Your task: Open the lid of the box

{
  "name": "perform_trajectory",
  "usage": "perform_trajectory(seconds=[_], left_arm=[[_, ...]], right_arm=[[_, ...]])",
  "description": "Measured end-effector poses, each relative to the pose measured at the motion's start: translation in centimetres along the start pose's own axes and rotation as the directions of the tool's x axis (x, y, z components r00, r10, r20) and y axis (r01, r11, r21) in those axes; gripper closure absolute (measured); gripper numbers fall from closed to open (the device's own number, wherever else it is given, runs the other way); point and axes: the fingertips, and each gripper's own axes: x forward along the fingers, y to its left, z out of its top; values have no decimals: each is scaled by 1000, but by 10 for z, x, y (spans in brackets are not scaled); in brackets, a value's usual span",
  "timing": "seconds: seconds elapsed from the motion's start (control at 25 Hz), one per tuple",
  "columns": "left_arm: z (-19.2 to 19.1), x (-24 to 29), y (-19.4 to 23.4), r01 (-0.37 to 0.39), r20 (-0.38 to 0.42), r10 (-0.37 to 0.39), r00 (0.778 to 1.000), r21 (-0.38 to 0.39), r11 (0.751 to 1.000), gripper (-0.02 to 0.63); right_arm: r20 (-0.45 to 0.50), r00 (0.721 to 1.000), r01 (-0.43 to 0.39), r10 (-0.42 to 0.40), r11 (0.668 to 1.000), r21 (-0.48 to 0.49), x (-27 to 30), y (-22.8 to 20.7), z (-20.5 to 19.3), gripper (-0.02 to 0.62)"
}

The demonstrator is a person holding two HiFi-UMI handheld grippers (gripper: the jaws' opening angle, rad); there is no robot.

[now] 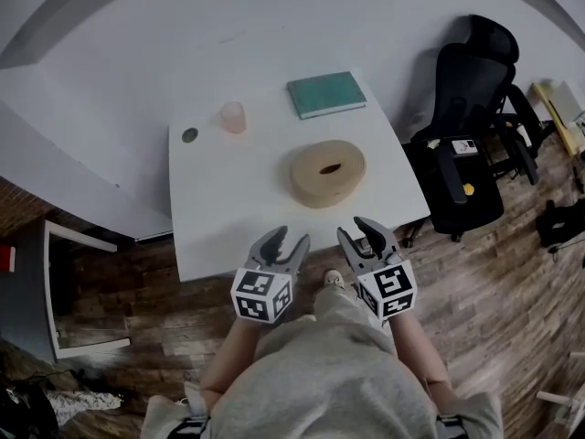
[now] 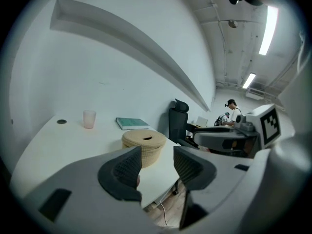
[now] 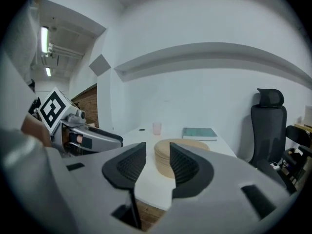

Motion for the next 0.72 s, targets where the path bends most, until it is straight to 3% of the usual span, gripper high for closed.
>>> perform_trajectory(seconds=[0.4,0.72], left_arm=[[-9,57,26,-75,-36,74,997,-24,997,350],[-25,97,44,-115,-92,112,989,-32,993,322]], right_arm=[[-106,983,-168,151,971,-172,69,-36,-4,401],[-281,925,-344,256,878,-333,109,-47,-25,382]])
